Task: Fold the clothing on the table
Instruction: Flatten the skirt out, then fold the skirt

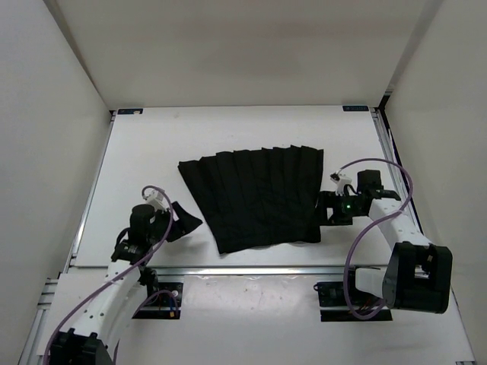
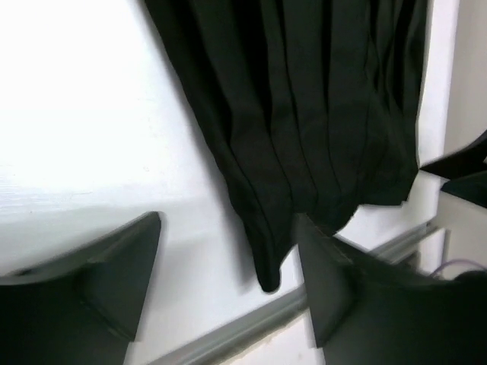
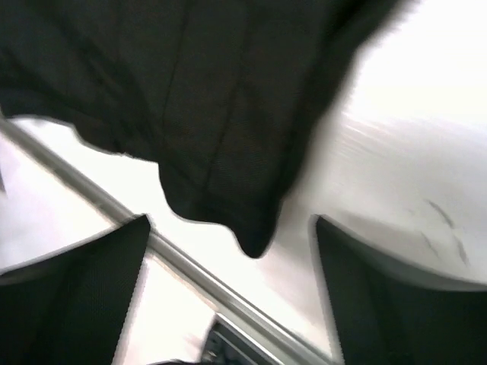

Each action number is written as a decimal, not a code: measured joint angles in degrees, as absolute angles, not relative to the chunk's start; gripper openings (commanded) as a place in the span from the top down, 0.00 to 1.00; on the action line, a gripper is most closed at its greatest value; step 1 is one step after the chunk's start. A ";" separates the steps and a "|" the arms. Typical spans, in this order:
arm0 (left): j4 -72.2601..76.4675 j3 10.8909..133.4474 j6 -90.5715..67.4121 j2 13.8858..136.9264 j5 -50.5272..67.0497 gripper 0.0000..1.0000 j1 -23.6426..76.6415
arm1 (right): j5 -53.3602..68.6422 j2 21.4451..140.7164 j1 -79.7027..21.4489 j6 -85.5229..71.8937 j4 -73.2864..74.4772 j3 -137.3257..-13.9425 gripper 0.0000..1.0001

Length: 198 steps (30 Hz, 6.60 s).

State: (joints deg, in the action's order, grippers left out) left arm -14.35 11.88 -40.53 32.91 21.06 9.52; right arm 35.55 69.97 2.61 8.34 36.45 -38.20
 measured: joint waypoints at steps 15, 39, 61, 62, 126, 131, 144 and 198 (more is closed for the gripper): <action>-18.17 19.38 -38.98 49.08 19.27 0.03 24.80 | 27.14 69.95 2.00 6.48 36.58 -39.46 0.14; 0.23 15.66 -50.59 59.96 17.32 0.24 37.74 | 28.03 77.89 -6.70 6.35 36.27 -39.46 0.20; -0.05 15.38 -52.53 56.99 17.74 1.00 37.80 | 30.63 78.76 -3.79 5.67 36.64 -39.48 1.00; -1.34 15.46 -52.47 55.09 17.87 1.00 37.15 | 30.70 77.56 -3.79 6.09 37.21 -39.62 1.00; 4.89 85.12 -56.53 113.65 24.93 0.01 5.13 | 42.65 106.28 3.49 4.99 37.23 -84.38 0.17; -12.51 93.41 -33.87 112.81 20.75 0.01 8.25 | 38.87 100.57 3.14 9.19 34.28 -73.80 0.17; -29.17 87.22 -13.08 116.16 2.33 0.01 16.38 | 35.05 121.91 -4.21 9.89 30.98 -97.30 0.01; -23.83 93.56 -11.25 123.35 -1.76 1.00 18.98 | 25.65 132.11 -10.87 13.26 32.03 -107.18 1.00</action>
State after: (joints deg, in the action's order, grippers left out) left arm -23.83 93.56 -11.25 123.35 -1.76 18.98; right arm 25.65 132.11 -10.87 13.26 32.03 -107.18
